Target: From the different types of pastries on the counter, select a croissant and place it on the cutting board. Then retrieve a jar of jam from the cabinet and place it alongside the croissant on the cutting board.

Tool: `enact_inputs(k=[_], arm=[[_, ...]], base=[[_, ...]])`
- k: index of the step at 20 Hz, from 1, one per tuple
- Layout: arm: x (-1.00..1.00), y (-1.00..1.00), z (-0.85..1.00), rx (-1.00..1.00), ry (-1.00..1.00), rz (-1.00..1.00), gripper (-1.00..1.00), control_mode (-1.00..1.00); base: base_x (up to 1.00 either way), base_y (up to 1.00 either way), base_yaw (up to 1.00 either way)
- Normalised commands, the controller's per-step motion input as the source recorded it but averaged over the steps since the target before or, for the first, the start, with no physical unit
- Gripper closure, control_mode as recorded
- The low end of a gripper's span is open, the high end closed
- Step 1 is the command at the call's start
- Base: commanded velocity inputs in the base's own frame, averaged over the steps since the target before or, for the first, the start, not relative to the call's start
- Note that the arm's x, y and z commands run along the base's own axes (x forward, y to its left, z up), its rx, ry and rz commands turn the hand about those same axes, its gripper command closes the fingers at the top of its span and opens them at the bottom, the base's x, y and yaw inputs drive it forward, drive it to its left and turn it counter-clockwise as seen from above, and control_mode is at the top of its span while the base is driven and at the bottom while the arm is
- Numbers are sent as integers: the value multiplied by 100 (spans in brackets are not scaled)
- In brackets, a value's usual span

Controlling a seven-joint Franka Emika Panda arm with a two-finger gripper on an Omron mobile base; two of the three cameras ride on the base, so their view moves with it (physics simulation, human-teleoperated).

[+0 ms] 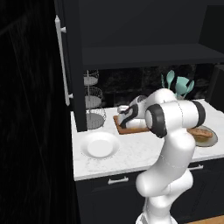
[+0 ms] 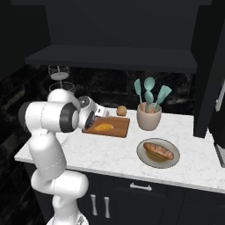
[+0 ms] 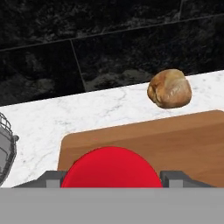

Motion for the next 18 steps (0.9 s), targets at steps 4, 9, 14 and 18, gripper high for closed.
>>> enact_inputs(k=[4, 9, 14, 18], arm=[[-2, -60, -52, 0, 7, 13, 100, -100], [8, -44, -12, 0, 2, 6, 100, -100], [20, -62, -7, 0, 0, 14, 100, -100], [0, 0, -33, 0, 3, 3, 100, -100]], base=[[0, 0, 0], [0, 0, 0], [0, 0, 0], [0, 0, 0]])
